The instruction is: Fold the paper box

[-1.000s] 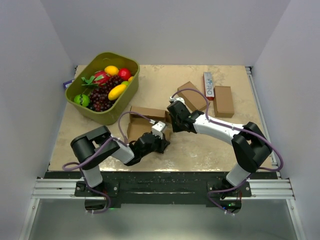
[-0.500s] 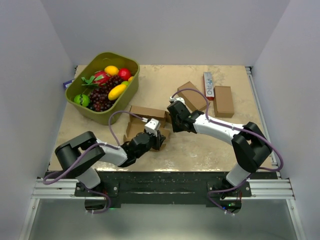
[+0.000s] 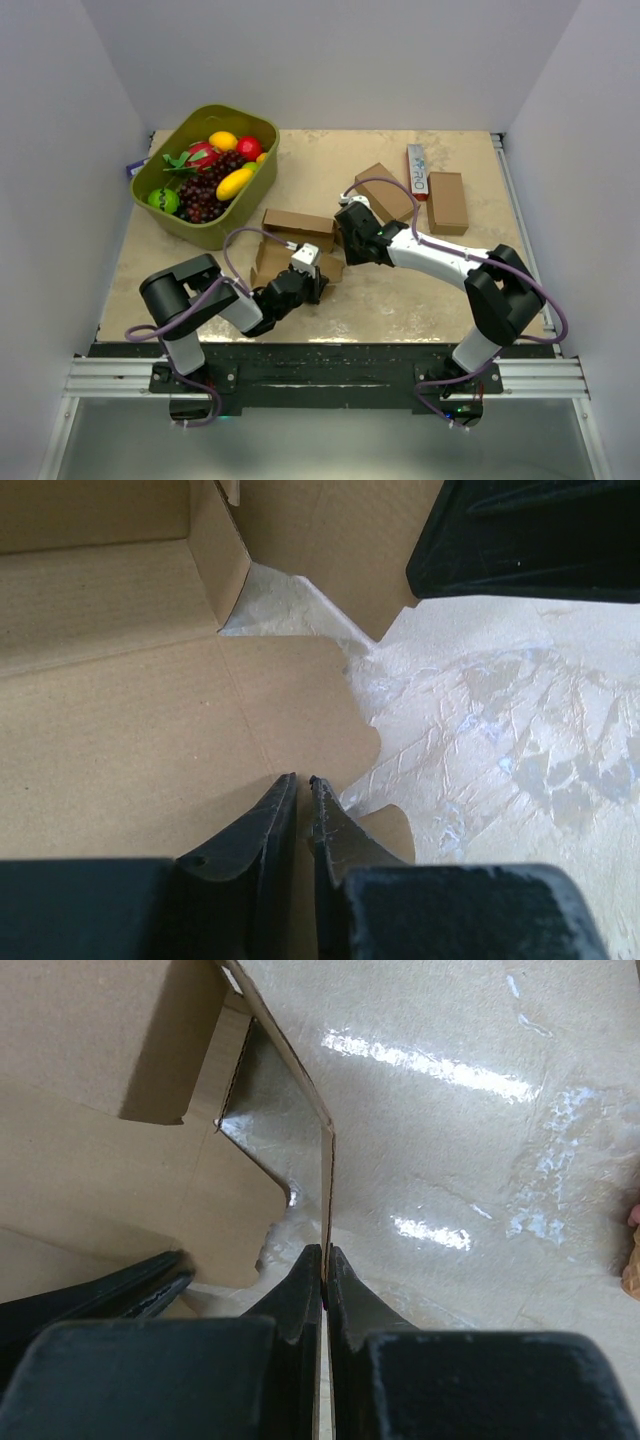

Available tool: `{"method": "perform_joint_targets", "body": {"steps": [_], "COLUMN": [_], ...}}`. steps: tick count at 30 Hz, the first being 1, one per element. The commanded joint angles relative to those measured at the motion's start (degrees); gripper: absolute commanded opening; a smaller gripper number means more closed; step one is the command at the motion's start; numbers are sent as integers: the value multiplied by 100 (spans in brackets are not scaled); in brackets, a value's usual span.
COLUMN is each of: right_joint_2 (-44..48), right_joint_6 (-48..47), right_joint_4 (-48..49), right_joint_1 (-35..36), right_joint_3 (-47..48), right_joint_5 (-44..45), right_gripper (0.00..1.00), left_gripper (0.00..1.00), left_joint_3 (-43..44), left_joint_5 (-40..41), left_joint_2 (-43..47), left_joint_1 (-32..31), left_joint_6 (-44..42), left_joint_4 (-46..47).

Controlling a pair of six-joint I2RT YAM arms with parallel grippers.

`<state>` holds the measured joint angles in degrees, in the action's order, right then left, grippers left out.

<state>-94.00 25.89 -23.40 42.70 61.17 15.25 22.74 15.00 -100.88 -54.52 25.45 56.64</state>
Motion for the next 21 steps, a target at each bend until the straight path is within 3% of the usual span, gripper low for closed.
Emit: {"method": "perform_joint_targets", "body": {"steps": [1,21], "right_joint_2": [285,136], "right_joint_6": [39,188], "right_joint_4": [-341,-122], "right_joint_1": [28,213], "right_joint_3": [194,186], "right_joint_5": [-373,-900], "right_gripper": [0,2], "left_gripper": [16,14], "left_joint_3": [-156,257], "left_joint_5": [73,-85], "left_joint_2": [-274,-423], "left_joint_1": [-32,-102], "left_joint_6": [56,205], "left_joint_4": [57,-250]}}
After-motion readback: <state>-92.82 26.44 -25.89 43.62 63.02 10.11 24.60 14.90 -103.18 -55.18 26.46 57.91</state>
